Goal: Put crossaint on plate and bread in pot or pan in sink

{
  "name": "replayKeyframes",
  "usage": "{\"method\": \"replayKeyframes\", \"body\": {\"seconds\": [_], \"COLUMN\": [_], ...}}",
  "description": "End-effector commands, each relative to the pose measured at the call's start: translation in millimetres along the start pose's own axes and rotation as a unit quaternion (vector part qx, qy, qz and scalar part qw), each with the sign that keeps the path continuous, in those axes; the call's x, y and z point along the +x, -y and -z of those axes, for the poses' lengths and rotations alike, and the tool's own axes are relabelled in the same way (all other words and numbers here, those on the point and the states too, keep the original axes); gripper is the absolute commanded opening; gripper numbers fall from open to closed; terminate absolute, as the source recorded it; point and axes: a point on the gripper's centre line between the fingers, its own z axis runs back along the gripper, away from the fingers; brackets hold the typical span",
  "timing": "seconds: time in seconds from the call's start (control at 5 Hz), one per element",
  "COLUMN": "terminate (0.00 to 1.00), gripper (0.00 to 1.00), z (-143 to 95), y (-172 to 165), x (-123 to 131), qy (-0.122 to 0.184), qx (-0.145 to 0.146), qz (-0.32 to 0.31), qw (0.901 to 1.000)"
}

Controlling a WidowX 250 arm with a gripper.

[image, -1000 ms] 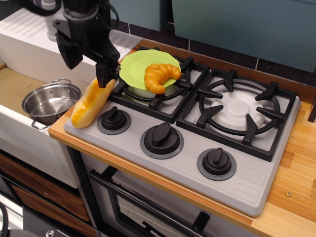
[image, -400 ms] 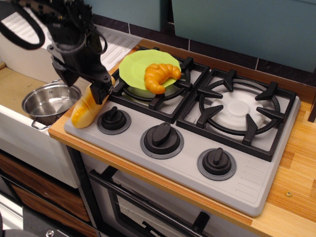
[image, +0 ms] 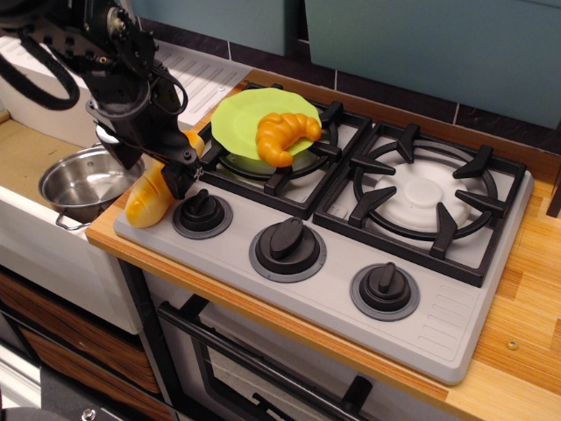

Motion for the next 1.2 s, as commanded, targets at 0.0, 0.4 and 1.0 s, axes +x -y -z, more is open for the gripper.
{"method": "replayKeyframes", "body": {"seconds": [0.0,0.4,1.0], "terminate": [0.0,0.0,0.0], "gripper": [0.0,0.0,0.0], "z": [-8,-33,-42], "y": [6,-3,-63], "x": [9,19,39], "qy": [-0.015,-0.04,-0.039], "qx": [-0.039,-0.052,-0.053], "qz": [-0.016,-0.012,0.029], "qw": [0.999,0.9977,0.9974]}}
